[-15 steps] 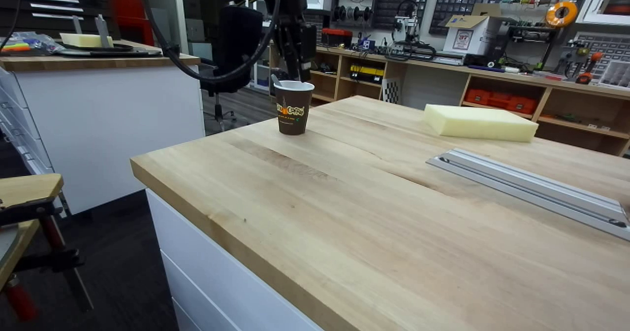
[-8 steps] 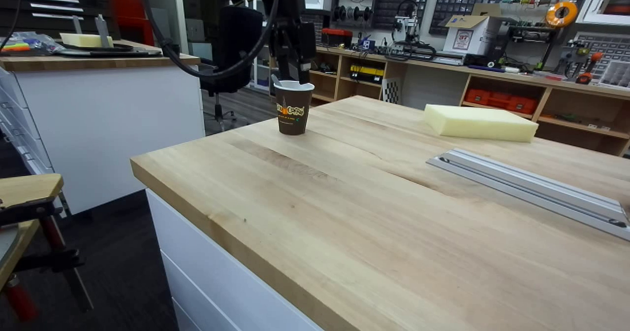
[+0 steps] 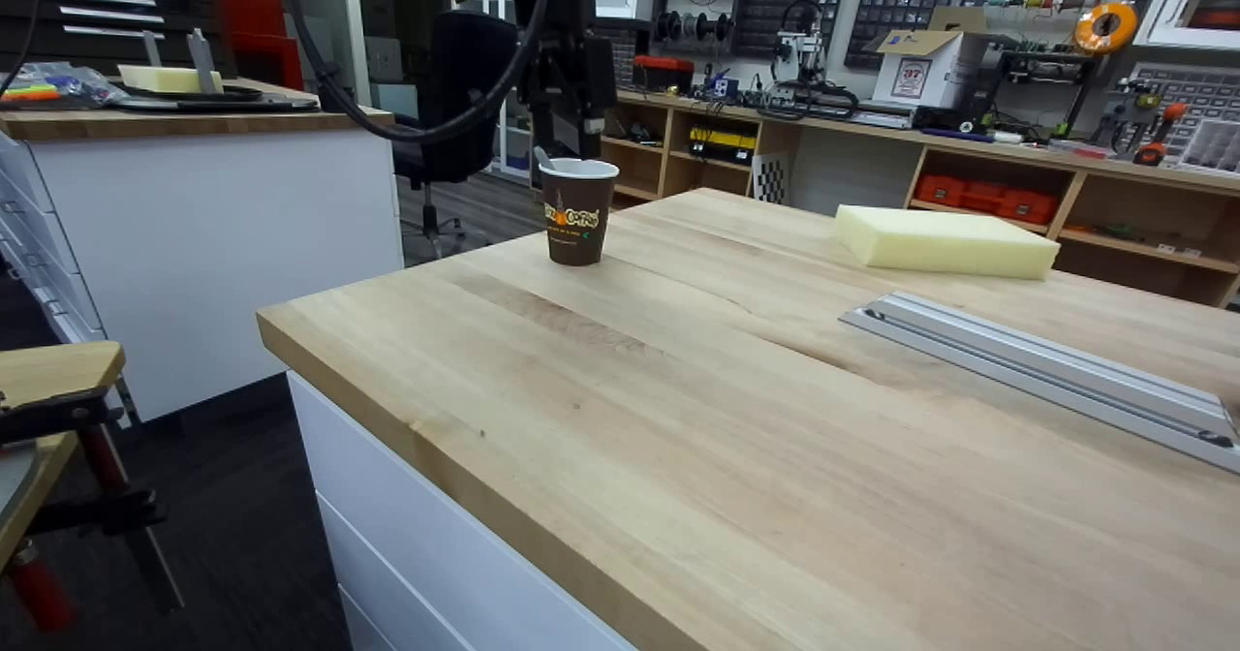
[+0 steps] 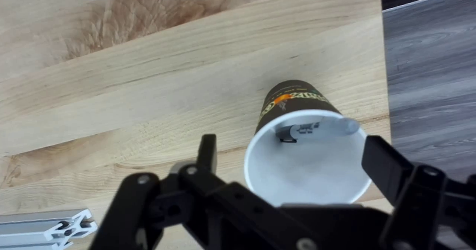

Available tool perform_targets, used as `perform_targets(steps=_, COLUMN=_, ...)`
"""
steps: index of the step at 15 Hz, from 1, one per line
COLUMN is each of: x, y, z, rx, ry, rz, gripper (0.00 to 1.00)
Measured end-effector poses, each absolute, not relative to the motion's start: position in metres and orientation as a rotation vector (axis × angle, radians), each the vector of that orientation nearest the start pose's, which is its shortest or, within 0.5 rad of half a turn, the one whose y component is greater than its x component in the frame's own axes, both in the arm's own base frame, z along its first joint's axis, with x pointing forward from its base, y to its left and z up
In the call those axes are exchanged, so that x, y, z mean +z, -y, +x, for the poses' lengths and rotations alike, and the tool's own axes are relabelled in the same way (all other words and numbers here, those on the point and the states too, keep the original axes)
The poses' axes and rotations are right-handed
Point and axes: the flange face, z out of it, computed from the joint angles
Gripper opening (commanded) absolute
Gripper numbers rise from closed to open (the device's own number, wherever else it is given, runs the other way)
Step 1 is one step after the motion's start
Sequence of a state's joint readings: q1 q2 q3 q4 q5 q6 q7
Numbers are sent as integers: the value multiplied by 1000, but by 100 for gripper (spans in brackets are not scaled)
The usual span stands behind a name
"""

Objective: Take the marker out of the brown cup and place it on the table

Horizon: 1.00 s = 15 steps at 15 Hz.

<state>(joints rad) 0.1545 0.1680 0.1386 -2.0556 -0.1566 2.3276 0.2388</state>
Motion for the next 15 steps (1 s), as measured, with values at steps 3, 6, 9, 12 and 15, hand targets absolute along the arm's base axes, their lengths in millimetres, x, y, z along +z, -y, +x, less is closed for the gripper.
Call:
perform_targets(steps=3, x=370, y=-170, z=564, rx=-162, ry=257, rz=-3135, gripper=74)
perform_targets(steps=6, x=372, y=-171, z=564, rx=-127, ry=263, rz=-3109, gripper=54)
perform_targets(steps=9, x=371, y=-171, z=563, rx=-109, ry=265, rz=-3100, gripper=33)
perform_targets(steps=12, x=370, y=-171, z=562, rx=-91, ry=266, rz=-3097, gripper=14)
perform_targets(steps=15, x=370, y=-171, z=561, rx=-77, ry=268, rz=-3094, gripper=3)
